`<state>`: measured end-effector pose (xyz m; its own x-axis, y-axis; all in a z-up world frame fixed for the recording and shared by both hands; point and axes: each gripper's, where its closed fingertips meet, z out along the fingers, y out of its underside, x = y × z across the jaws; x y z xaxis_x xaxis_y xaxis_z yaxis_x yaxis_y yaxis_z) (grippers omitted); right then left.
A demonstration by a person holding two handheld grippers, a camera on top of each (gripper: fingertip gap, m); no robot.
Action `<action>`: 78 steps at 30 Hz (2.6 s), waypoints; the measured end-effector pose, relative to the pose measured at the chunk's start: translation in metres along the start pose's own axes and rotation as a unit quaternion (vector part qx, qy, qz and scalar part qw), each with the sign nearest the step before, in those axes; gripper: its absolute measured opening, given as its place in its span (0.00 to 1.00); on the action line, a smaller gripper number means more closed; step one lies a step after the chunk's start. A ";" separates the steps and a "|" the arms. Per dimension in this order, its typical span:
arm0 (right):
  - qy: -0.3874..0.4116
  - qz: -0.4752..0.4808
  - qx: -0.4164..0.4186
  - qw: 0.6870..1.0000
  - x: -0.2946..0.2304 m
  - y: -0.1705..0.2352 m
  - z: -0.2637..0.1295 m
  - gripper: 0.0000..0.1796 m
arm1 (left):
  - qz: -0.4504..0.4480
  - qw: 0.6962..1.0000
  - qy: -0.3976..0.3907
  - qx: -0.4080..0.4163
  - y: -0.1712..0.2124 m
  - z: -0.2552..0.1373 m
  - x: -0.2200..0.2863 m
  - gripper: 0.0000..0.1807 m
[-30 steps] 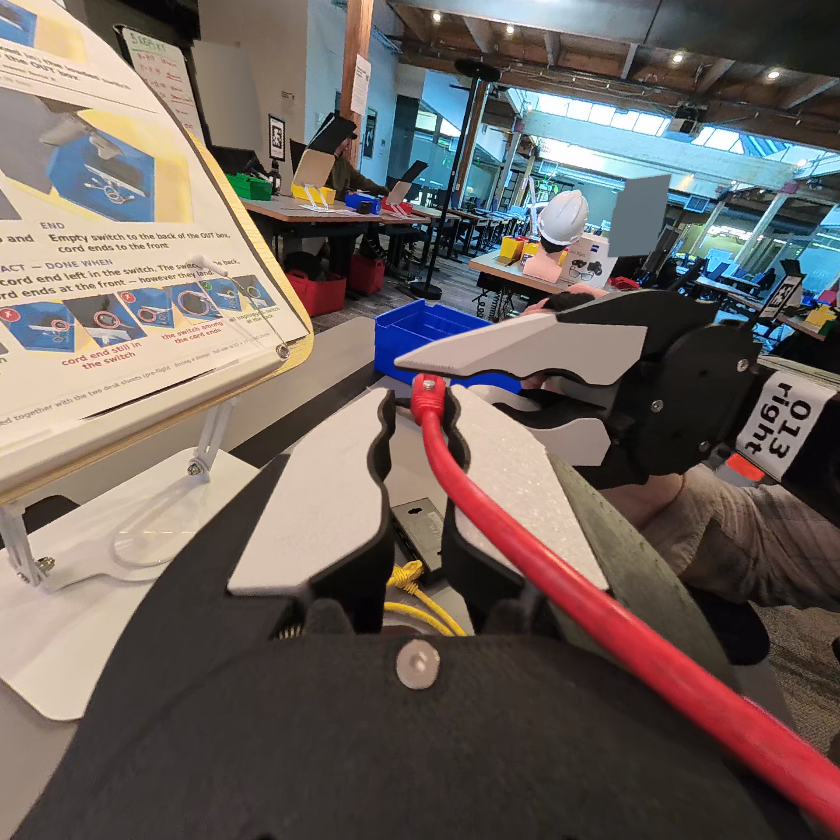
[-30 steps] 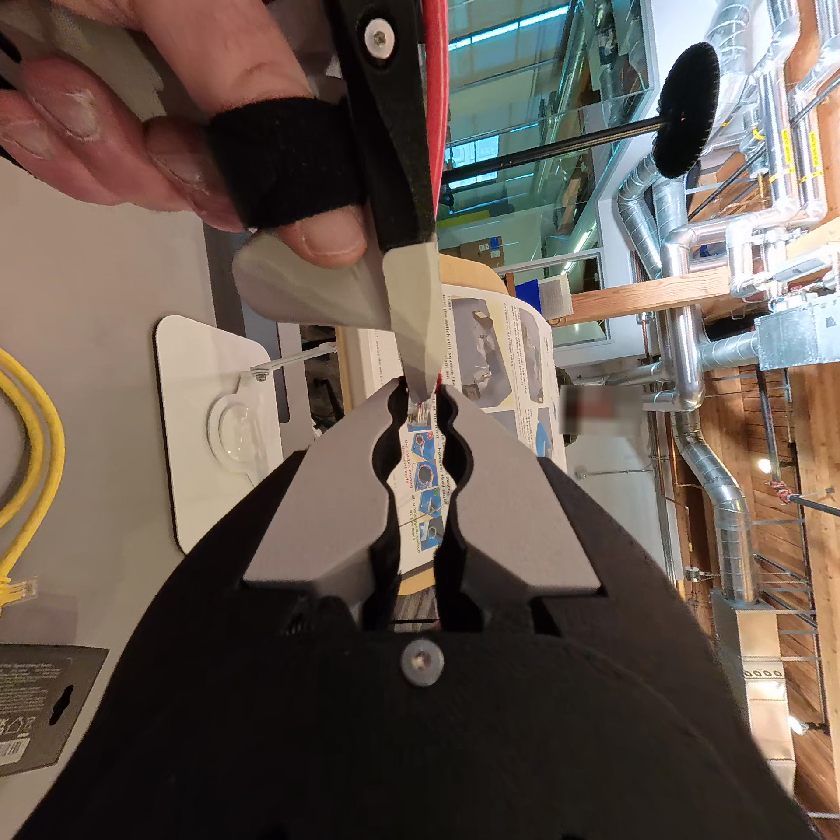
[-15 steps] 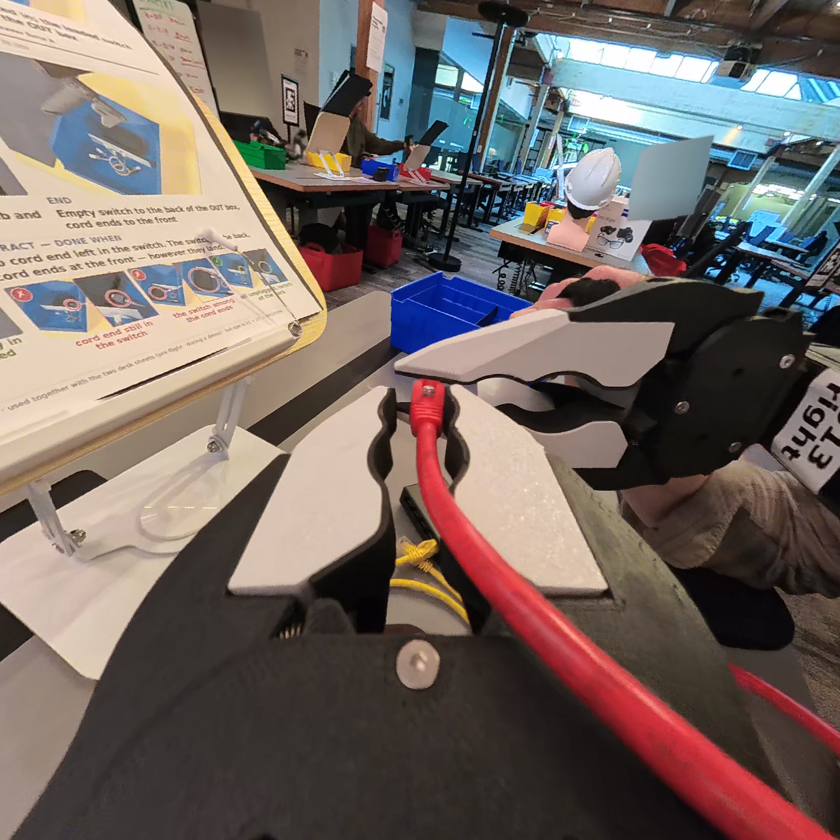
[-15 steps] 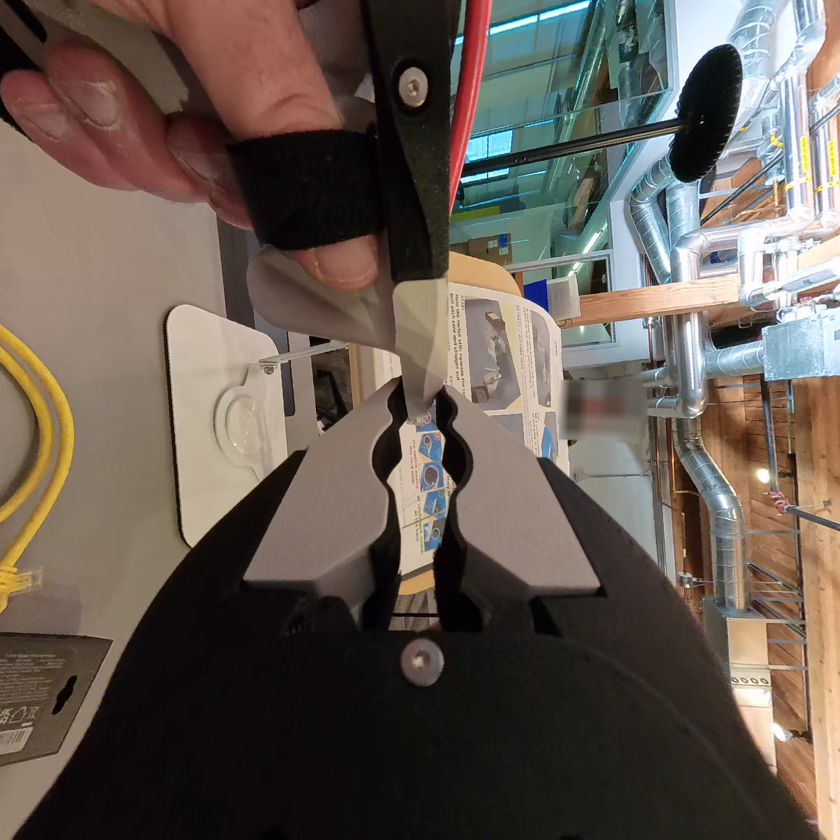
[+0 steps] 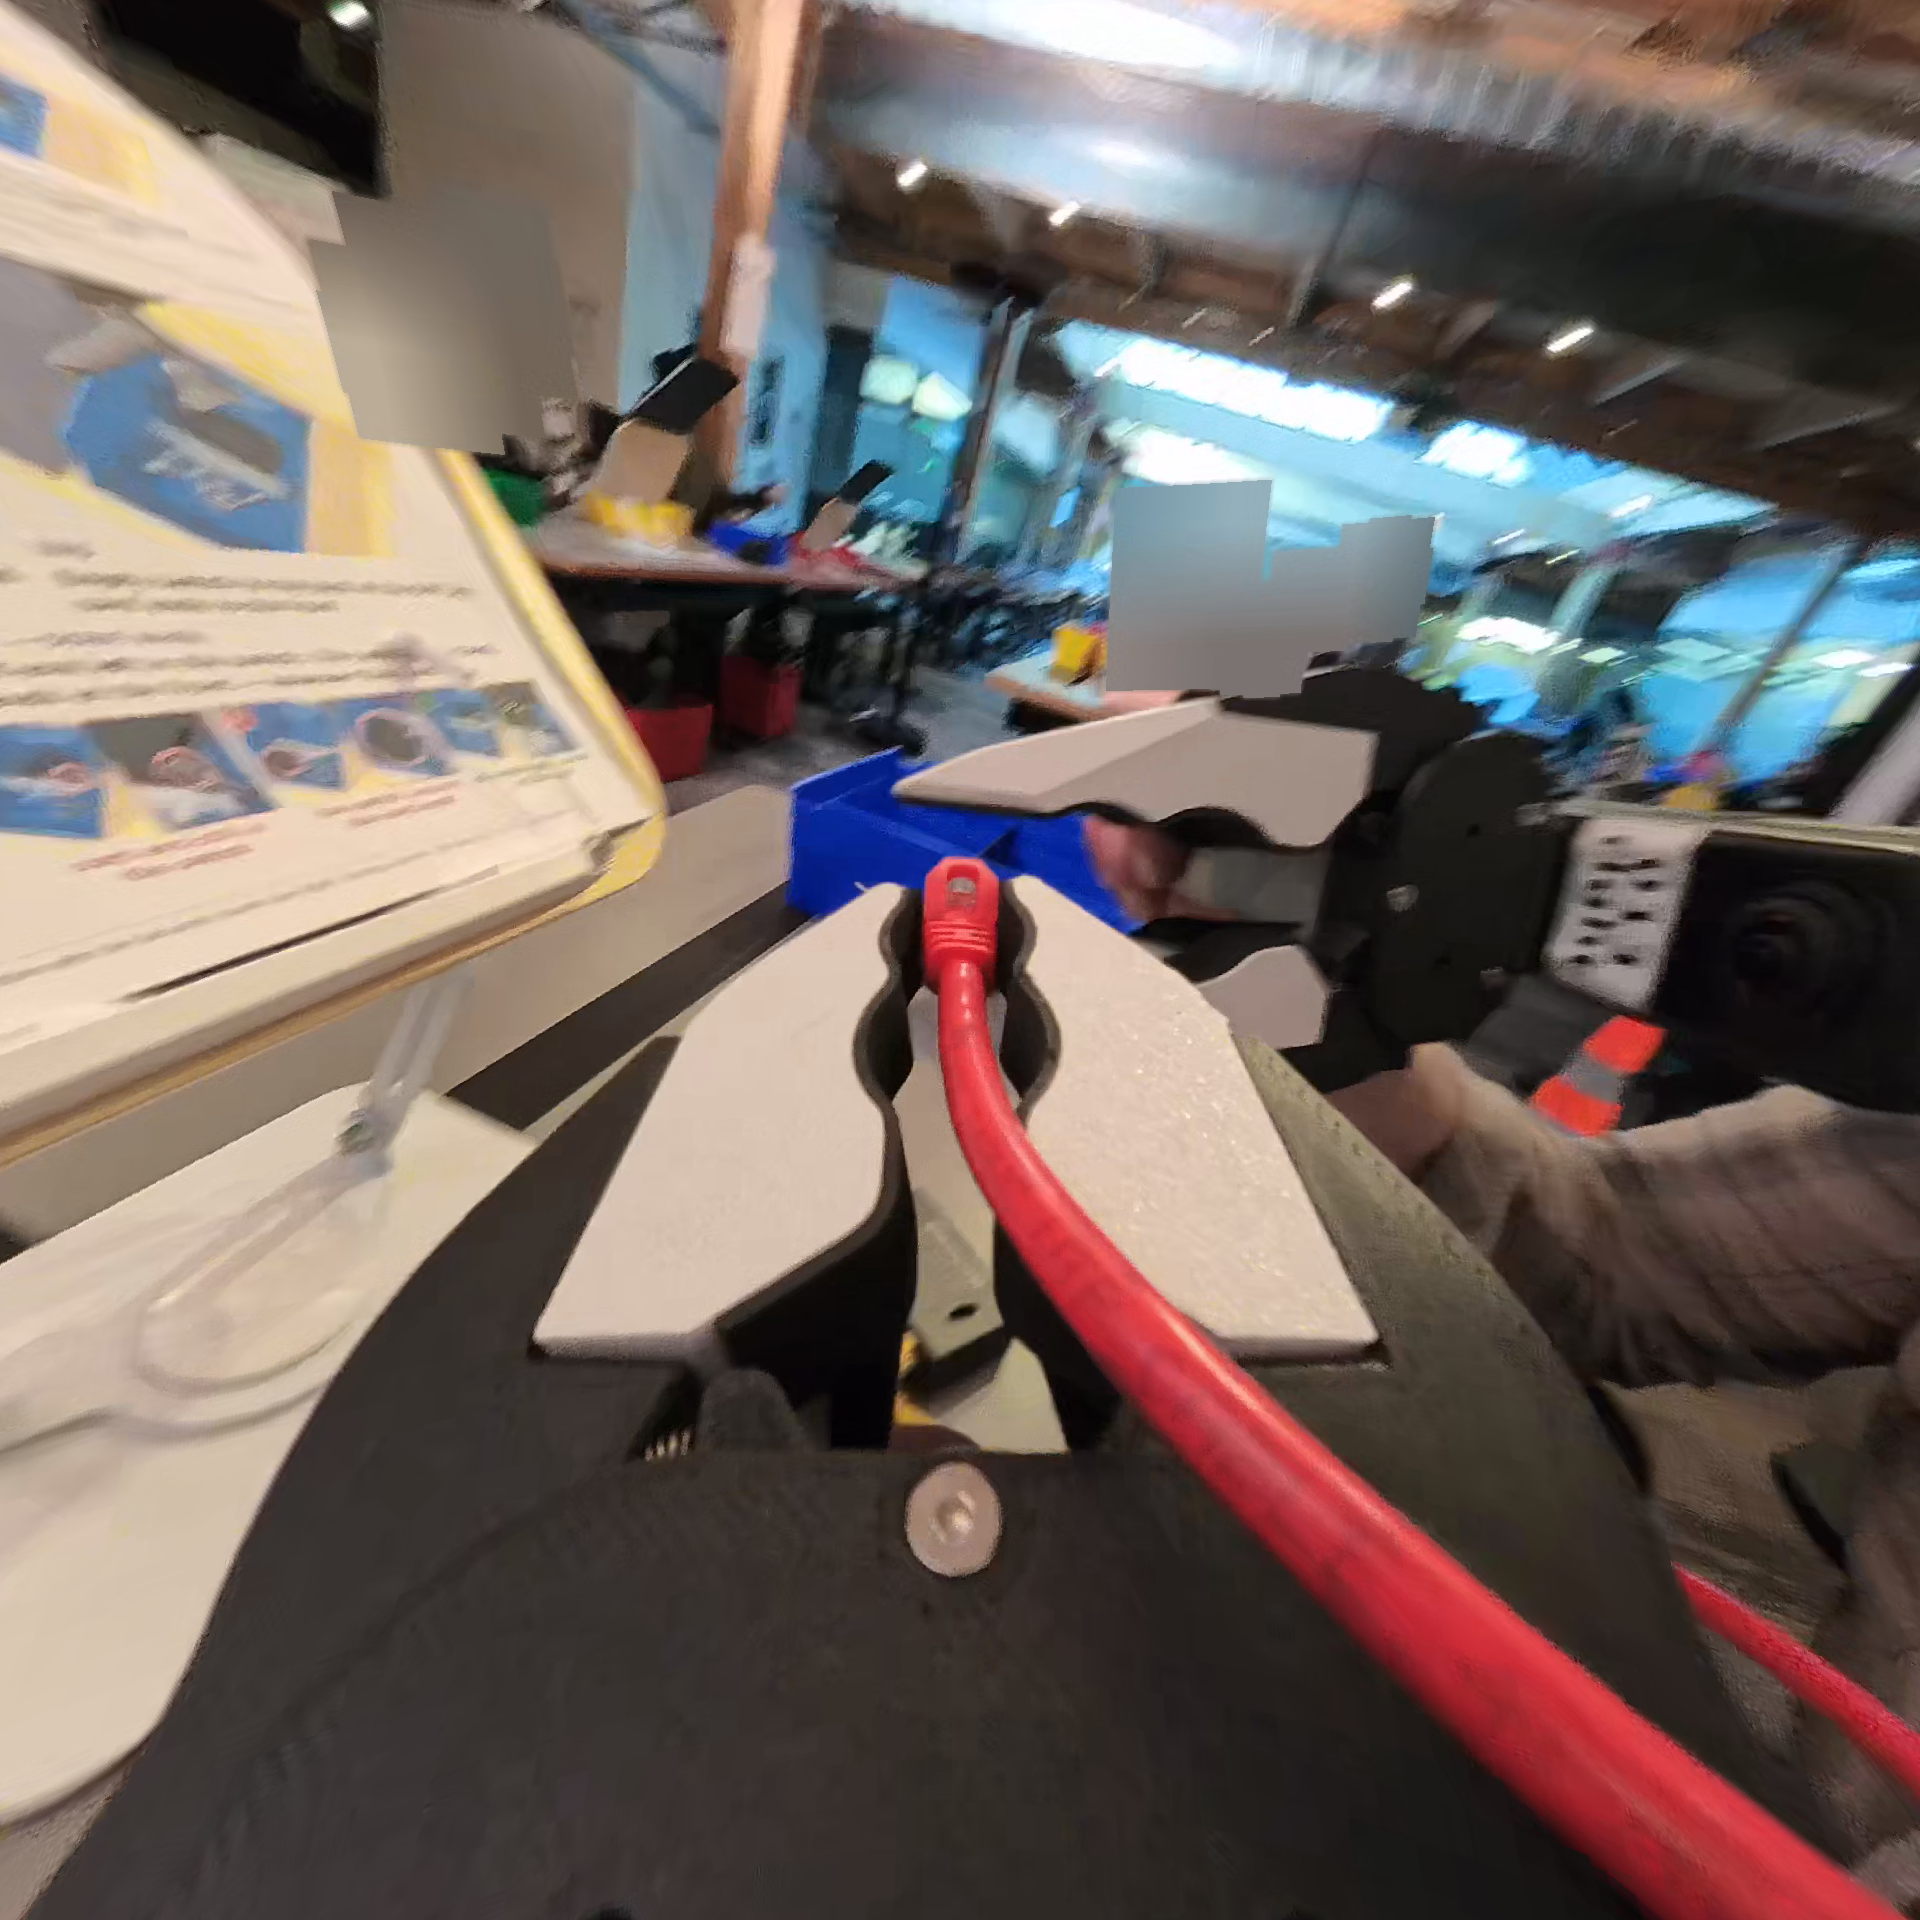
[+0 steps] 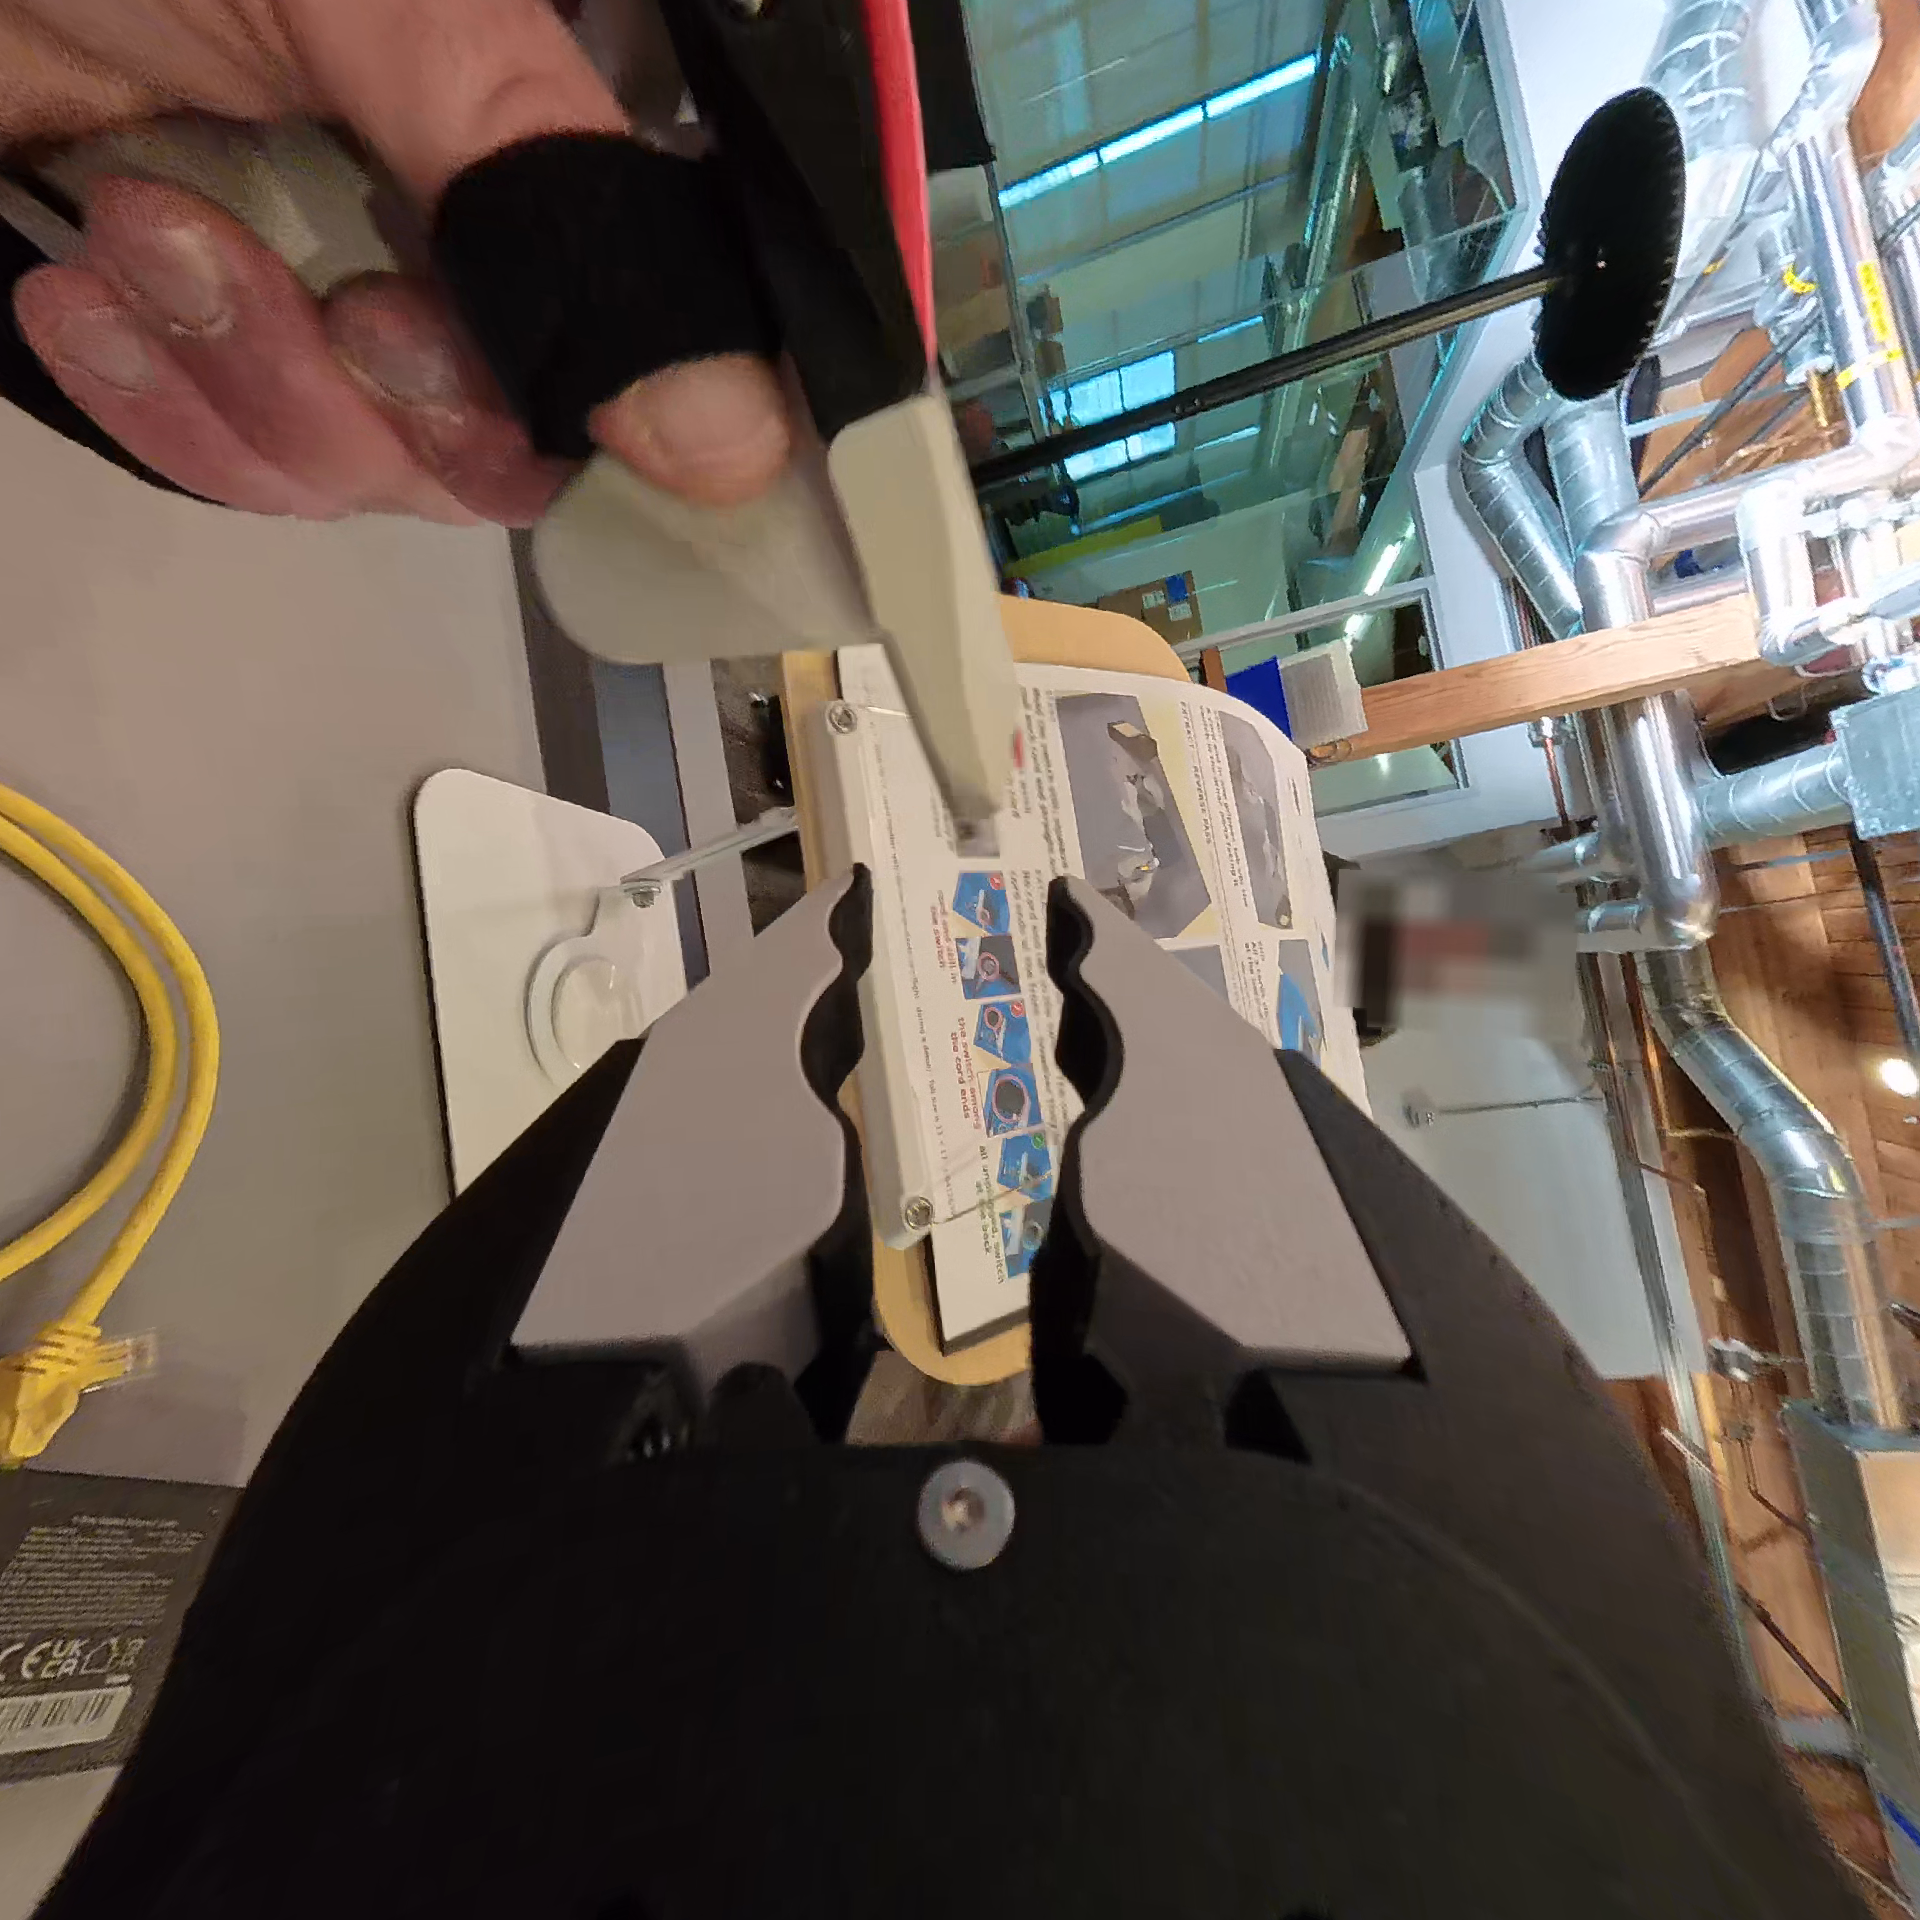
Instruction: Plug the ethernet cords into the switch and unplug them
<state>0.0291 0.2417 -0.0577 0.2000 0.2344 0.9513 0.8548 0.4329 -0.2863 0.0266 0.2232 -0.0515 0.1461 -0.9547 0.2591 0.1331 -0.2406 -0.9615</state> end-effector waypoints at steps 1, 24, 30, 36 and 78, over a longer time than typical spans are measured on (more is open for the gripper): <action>-0.007 0.006 0.009 1.000 -0.002 -0.002 0.000 0.18 | -0.009 1.000 0.020 0.017 -0.005 -0.002 0.004 0.07; -0.037 -0.005 0.116 0.993 0.000 -0.032 -0.030 0.04 | -0.049 0.982 0.184 0.012 0.000 -0.002 0.042 0.11; -0.043 0.003 0.107 0.993 0.001 -0.026 -0.028 0.04 | -0.026 0.987 0.159 0.005 0.001 0.003 0.042 0.16; -0.026 0.015 0.105 0.994 0.005 -0.029 -0.027 0.04 | -0.008 0.993 0.114 0.022 -0.003 0.005 0.035 0.09; -0.012 -0.007 0.094 0.995 0.012 -0.016 -0.031 0.03 | -0.031 0.994 0.096 0.047 -0.009 0.001 0.025 0.07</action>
<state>0.0325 0.2104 -0.0379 0.1747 0.2476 0.9530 0.7517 0.5916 -0.2915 0.0302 0.2016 -0.0367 -0.0530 -0.9566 0.2866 0.2289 -0.2910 -0.9289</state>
